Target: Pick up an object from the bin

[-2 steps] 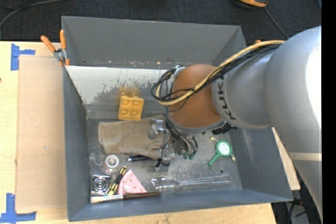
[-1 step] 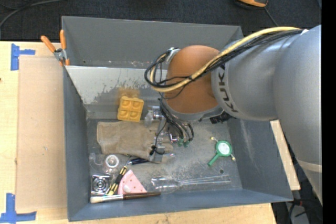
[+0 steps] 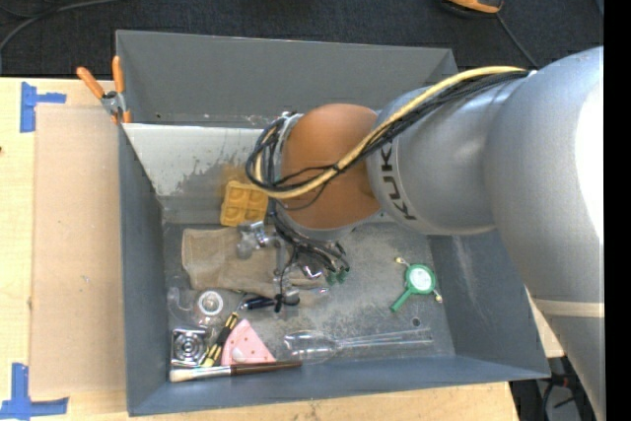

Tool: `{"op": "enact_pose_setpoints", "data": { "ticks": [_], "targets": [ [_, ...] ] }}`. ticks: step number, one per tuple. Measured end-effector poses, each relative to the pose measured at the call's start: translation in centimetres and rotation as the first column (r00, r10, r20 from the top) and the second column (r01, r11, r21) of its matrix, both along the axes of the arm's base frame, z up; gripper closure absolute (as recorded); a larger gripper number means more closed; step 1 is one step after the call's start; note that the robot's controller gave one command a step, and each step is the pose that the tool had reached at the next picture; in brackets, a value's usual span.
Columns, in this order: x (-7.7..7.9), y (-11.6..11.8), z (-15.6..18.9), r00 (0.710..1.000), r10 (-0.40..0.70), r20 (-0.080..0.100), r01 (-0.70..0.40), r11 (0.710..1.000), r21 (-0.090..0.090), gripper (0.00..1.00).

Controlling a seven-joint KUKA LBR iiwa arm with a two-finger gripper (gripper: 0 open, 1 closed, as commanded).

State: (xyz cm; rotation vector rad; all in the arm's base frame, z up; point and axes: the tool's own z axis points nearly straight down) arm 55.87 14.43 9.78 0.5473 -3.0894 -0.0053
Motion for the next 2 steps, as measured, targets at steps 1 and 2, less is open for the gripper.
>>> {"op": "enact_pose_setpoints", "data": {
  "ticks": [1, 2],
  "targets": [
    [-0.1, -0.9, -2.9, 0.950, -0.311, 0.015, 0.311, 0.950, 0.005, 0.00],
    [0.5, -2.5, -2.7, 0.996, -0.086, 0.006, 0.086, 0.996, 0.003, 1.00]
  ]
}}
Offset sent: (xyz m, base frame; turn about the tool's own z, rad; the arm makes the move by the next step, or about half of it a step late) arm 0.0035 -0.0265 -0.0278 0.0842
